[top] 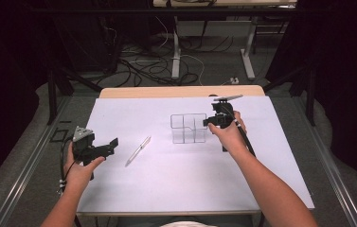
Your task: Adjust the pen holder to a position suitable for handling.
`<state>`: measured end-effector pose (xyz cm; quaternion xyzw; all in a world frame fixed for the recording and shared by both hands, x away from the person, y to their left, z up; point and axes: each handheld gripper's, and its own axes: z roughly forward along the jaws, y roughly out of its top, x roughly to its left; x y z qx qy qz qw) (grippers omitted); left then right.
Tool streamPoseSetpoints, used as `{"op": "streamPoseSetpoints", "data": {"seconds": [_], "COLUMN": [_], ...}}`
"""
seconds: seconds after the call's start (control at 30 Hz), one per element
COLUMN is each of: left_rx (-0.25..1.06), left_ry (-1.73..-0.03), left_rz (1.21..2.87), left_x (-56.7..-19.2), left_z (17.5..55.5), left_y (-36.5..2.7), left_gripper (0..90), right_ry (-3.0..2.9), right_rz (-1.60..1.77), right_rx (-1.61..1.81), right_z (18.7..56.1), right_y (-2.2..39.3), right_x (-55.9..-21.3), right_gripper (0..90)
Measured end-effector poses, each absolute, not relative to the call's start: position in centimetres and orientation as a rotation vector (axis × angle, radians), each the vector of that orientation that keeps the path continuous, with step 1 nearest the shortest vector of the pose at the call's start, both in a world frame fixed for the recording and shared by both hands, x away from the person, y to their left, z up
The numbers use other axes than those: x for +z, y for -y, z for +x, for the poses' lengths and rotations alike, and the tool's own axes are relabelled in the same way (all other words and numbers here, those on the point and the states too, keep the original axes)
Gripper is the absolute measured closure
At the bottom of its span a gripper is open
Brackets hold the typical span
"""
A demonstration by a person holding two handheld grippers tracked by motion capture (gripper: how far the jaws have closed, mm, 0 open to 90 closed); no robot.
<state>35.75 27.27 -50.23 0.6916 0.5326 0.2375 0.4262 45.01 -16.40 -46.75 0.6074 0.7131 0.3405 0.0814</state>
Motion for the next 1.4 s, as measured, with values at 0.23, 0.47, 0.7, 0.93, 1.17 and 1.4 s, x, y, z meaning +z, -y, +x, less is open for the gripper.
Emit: {"op": "streamPoseSetpoints", "data": {"seconds": [0.23, 0.47, 0.7, 0.93, 1.17, 1.4], "left_rx": [0.592, 0.593, 0.590, 0.595, 0.585, 0.577], "left_ry": [-1.333, -1.333, -1.333, -1.336, -1.335, -1.326], "left_rz": [1.729, 1.735, 1.738, 1.753, 1.753, 1.780], "left_x": [-50.3, -50.4, -50.4, -50.5, -50.4, -50.6], "left_z": [35.8, 35.8, 35.8, 35.8, 35.8, 36.0], "left_y": [-27.2, -27.1, -27.0, -26.8, -26.6, -26.2], "left_gripper": [1.8, 1.9, 1.9, 2.2, 3.6, 5.9], "right_ry": [-2.151, -2.141, -2.144, -2.145, -2.084, -2.035], "right_rz": [1.744, 1.621, 1.493, 1.343, 1.286, 1.294], "right_rx": [1.052, 1.125, 1.156, 1.163, 1.126, 1.130], "right_z": [44.5, 44.0, 43.4, 42.4, 41.4, 40.2], "right_y": [16.9, 17.2, 17.6, 18.2, 19.6, 21.9], "right_x": [-46.4, -46.6, -46.4, -46.2, -46.5, -47.1], "right_gripper": [66.5, 59.3, 50.8, 40.7, 26.5, 22.0]}}
